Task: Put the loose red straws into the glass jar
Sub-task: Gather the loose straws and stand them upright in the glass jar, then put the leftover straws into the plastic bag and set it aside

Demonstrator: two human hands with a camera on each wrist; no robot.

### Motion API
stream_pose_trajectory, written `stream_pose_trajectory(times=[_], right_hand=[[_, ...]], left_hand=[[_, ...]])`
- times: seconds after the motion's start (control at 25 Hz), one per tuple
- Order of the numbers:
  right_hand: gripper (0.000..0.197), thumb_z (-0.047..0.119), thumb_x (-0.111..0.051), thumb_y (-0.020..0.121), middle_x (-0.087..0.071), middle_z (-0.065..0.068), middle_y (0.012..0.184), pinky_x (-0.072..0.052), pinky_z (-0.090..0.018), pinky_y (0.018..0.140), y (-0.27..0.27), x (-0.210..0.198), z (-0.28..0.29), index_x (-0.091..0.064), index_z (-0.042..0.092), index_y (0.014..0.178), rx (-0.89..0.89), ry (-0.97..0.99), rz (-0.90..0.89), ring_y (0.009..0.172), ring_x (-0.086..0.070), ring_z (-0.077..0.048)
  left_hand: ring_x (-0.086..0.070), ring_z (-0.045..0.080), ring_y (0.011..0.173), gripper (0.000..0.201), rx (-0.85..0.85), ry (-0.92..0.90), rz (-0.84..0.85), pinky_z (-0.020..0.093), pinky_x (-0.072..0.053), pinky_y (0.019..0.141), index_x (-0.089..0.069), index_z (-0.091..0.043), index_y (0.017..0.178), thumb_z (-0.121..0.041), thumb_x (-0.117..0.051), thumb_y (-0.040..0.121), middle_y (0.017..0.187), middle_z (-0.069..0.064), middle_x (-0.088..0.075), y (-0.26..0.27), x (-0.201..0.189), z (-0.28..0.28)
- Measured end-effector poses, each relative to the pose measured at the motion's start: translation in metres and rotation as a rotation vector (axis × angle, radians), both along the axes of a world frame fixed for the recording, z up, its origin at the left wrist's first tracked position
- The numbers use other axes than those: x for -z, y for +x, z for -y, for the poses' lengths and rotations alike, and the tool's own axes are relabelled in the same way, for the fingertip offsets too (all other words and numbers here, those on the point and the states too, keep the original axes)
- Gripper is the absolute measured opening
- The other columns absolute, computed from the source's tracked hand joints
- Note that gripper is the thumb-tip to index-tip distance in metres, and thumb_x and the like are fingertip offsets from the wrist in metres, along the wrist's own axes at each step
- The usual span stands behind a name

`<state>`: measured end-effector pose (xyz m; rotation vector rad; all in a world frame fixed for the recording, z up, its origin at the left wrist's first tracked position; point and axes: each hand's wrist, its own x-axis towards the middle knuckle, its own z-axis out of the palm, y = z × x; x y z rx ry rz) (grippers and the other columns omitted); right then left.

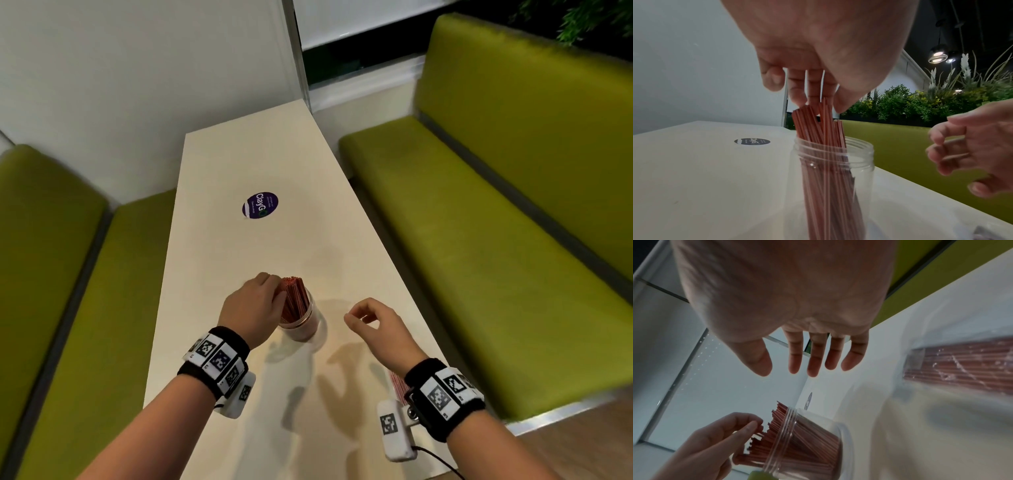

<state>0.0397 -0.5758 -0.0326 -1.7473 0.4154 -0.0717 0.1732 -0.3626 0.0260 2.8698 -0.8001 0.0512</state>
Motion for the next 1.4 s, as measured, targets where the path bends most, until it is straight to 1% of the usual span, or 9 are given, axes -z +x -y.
stream_pose_trajectory(times=[0.2,0.36,0.44,0.64,0.84,1.12,1.2,1.32,1.4], right_hand=[[0.012,0.03,-0.068,0.093,-0.066,0.011,0.086,-0.045,-0.026,0.07,0.0,-0.005,0.015,-0.065,0.019,0.087,0.083,0.043,0.035,0.074,-0.056,0.003],[0.011,0.028,-0.067,0.093,-0.064,0.02,0.081,-0.05,-0.03,0.061,-0.004,-0.005,0.025,-0.066,0.02,0.087,0.119,0.056,0.003,0.073,-0.055,0.005],[0.009,0.026,-0.067,0.093,-0.066,0.015,0.084,-0.049,-0.021,0.065,-0.007,-0.001,0.029,-0.066,0.019,0.087,0.138,0.023,-0.001,0.073,-0.055,0.001],[0.005,0.023,-0.068,0.092,-0.067,0.003,0.091,-0.044,-0.022,0.066,-0.016,0.007,0.04,-0.064,0.021,0.089,0.16,-0.068,-0.053,0.076,-0.058,-0.01],[0.01,0.025,-0.065,0.092,-0.064,0.002,0.092,-0.05,-0.034,0.078,-0.025,0.011,0.056,-0.06,0.02,0.098,0.133,-0.266,-0.246,0.085,-0.061,-0.017],[0.03,0.036,-0.073,0.082,-0.062,0.0,0.099,-0.045,-0.029,0.067,-0.038,0.016,0.035,-0.054,0.018,0.095,-0.189,-0.548,-0.635,0.085,-0.061,-0.017],[0.029,0.031,-0.071,0.081,-0.062,-0.003,0.103,-0.046,-0.029,0.071,-0.04,0.02,0.02,-0.048,0.017,0.091,-0.209,-0.654,-0.64,0.089,-0.061,-0.022],[0.02,0.02,-0.063,0.085,-0.06,-0.005,0.099,-0.046,-0.03,0.072,-0.041,0.021,0.01,-0.043,0.019,0.081,-0.227,-0.656,-0.625,0.087,-0.059,-0.025],[0.013,0.017,-0.059,0.086,-0.06,-0.004,0.095,-0.044,-0.03,0.068,-0.041,0.017,0.011,-0.047,0.017,0.082,-0.233,-0.626,-0.615,0.084,-0.059,-0.024]], left_hand=[[-0.06,0.023,0.109,0.044,-0.171,-0.193,0.098,0.04,-0.045,0.089,-0.054,-0.022,0.129,-0.047,-0.042,0.095,0.123,0.0,-0.065,-0.009,0.012,-0.019],[-0.037,0.018,0.141,0.065,-0.084,-0.274,-0.037,0.04,-0.033,0.115,-0.03,-0.023,0.151,-0.054,-0.043,0.095,0.156,0.0,-0.038,-0.025,0.043,-0.025],[-0.03,0.015,0.146,0.067,-0.025,-0.31,-0.086,0.036,-0.027,0.119,-0.021,-0.022,0.156,-0.047,-0.045,0.098,0.161,0.001,-0.029,-0.024,0.052,-0.02],[-0.043,0.025,0.137,0.05,-0.049,-0.384,-0.108,0.03,-0.03,0.115,-0.032,-0.013,0.151,-0.025,-0.043,0.104,0.152,0.01,-0.044,-0.015,0.059,-0.012],[-0.051,0.025,0.126,0.043,-0.043,-0.484,-0.086,0.043,-0.043,0.109,-0.042,-0.009,0.142,-0.017,-0.051,0.1,0.143,0.01,-0.049,-0.009,0.062,-0.012],[-0.01,0.013,0.153,0.056,-0.004,-0.273,-0.091,0.037,-0.008,0.125,-0.024,-0.02,0.156,-0.041,-0.029,0.104,0.165,-0.003,-0.018,-0.006,0.054,-0.009],[-0.022,0.014,0.149,0.051,-0.063,-0.415,-0.005,0.037,-0.016,0.122,-0.039,-0.02,0.15,-0.038,-0.037,0.102,0.16,-0.003,-0.032,-0.02,0.04,-0.009],[-0.05,0.018,0.122,0.036,-0.08,-0.603,0.163,0.035,-0.038,0.105,-0.057,-0.017,0.127,-0.028,-0.052,0.094,0.13,0.0,-0.058,-0.058,0.031,-0.008],[-0.056,0.012,0.102,0.025,-0.094,-0.684,0.072,0.028,-0.045,0.088,-0.06,-0.02,0.117,-0.023,-0.055,0.092,0.111,-0.007,-0.061,-0.087,0.034,-0.007]])
